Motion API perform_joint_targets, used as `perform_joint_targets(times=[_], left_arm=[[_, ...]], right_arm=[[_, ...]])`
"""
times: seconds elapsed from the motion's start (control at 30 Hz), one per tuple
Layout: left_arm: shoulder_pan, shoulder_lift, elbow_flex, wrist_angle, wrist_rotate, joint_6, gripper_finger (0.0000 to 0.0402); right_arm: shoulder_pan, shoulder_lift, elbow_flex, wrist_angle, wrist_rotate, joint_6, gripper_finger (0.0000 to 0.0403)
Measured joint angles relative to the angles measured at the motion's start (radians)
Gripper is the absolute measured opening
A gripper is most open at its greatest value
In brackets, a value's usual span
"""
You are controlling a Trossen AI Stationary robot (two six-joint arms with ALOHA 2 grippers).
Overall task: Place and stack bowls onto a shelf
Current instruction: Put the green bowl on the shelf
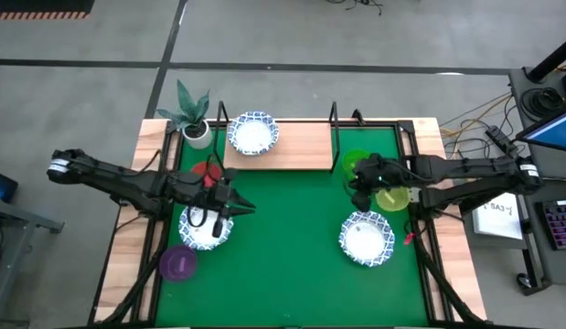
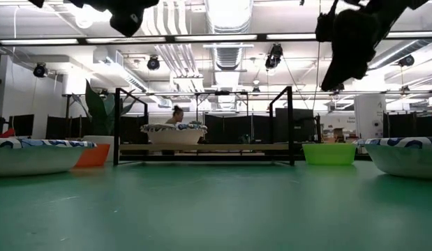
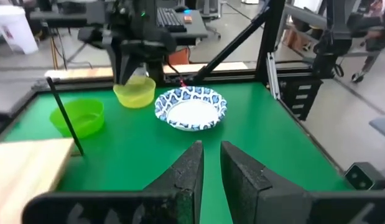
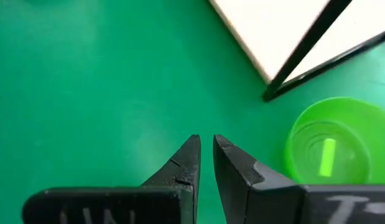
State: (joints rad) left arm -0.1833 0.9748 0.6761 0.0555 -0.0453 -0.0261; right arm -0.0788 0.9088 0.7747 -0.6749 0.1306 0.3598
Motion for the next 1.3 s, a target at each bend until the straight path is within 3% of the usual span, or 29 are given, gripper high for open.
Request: perform_joint_targets(times=[0.2,0.37,0.67,0.93,1.17,1.3], left_arm=[[0.003,-0.032,0.0,-0.023,0.0,0.117,0.0037],[0.011,-0.062,-0.001,-0.04,-0.027,0.129,0.0037],[0.007,-0.084,-0.001,-0.06,-0.043,-0.058,0.0037],[0.005,-0.082,-0.005,-0.139,-0.043,-0.063,0.0037],[0.005,-0.087,-0.005,-0.198,-0.043,-0.047,0.0037],[0.005,-0.084,-0.005,-0.208,-0.046,-0.017,0.0037]], right_arm=[[-0.139,0.018,-0.004,0.032,-0.027,-0.157,0.0034],[-0.2,0.047,-0.004,0.053,-0.027,-0.24,0.0034],[-0.205,0.1,-0.004,0.055,-0.03,-0.057,0.0034],[-0.205,0.155,-0.002,0.079,-0.008,-0.03,0.0036],[-0.203,0.168,-0.002,-0.024,-0.051,-0.098,0.0097],[-0.203,0.171,-0.009,-0.029,-0.004,-0.269,0.0133]])
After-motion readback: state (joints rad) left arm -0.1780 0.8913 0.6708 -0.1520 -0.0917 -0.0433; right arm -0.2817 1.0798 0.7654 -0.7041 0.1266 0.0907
